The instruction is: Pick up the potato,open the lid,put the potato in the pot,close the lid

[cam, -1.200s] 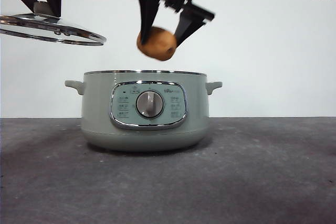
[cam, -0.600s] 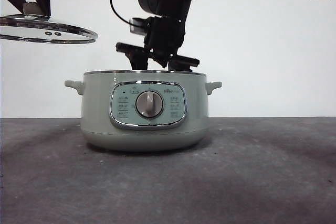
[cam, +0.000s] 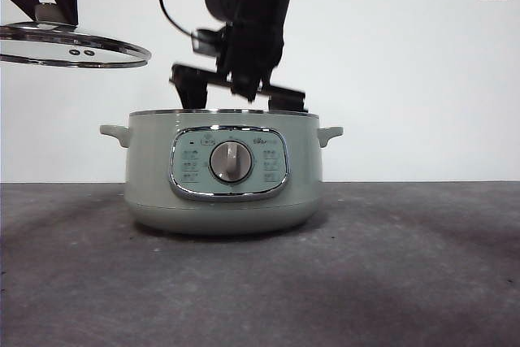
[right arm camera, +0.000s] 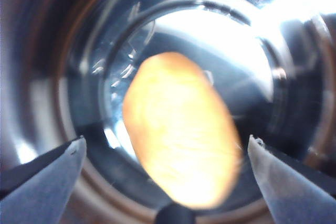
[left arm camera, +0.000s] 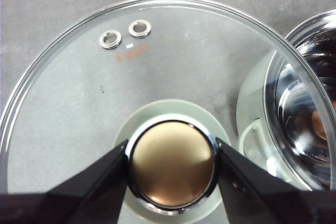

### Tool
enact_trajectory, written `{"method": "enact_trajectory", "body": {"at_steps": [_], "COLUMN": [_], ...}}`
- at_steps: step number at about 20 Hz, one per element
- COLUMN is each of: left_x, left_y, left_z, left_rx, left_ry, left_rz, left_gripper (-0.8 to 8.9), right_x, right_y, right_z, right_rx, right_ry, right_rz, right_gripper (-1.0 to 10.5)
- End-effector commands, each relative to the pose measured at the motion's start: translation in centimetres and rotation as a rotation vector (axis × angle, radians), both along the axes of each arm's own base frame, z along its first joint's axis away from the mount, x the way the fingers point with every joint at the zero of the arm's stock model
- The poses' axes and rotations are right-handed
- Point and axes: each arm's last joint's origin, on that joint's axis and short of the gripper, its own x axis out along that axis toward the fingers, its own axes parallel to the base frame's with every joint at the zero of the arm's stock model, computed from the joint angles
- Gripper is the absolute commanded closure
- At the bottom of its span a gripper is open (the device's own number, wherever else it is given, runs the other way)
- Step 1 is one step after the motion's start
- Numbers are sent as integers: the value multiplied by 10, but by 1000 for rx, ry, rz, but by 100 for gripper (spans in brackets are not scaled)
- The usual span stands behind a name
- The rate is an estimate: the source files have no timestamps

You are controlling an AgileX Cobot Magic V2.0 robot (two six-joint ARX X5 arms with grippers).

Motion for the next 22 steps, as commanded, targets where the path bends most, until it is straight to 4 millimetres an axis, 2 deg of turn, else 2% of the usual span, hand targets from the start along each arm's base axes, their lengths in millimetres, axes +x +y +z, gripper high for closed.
{"method": "enact_trajectory", "body": {"at_steps": [1,2,3,5,7,9,12,14,19,22], "left_x": [-5,-5,-5,-7,-10,-12,-15,-19,-29,-25], "left_y": [-3,-5,-7,-14,-27,-42,-67,-85,-127,-146], "left_z": [9,9,9,8,7,7,6,7,4,-8], "left_rx": [-25,-24,-28,-40,-40,-40,-51,-66,-72,-71], "left_ry": [-48,-45,-42,-20,-4,-1,-7,-18,-17,11], "left_rz": [-29,-34,-43,-73,-110,-153,-214,-247,-362,-396], "left_gripper": [822,822,822,823,822,822,822,823,823,823], "right_x": [-14,-22,-33,-59,-95,-133,-183,-207,-242,-255], "right_y": [-6,-13,-18,-29,-38,-48,-71,-90,-132,-150], "right_z": [51,76,98,137,167,184,190,187,161,138], "right_rx": [59,82,102,120,140,148,90,46,-5,-71], "right_ry": [-82,-112,-147,-247,-298,-302,-317,-328,-271,-258], "right_rz": [4,3,-1,-4,33,91,127,106,92,48], "right_gripper": [694,887,956,956,956,956,956,956,956,956]}}
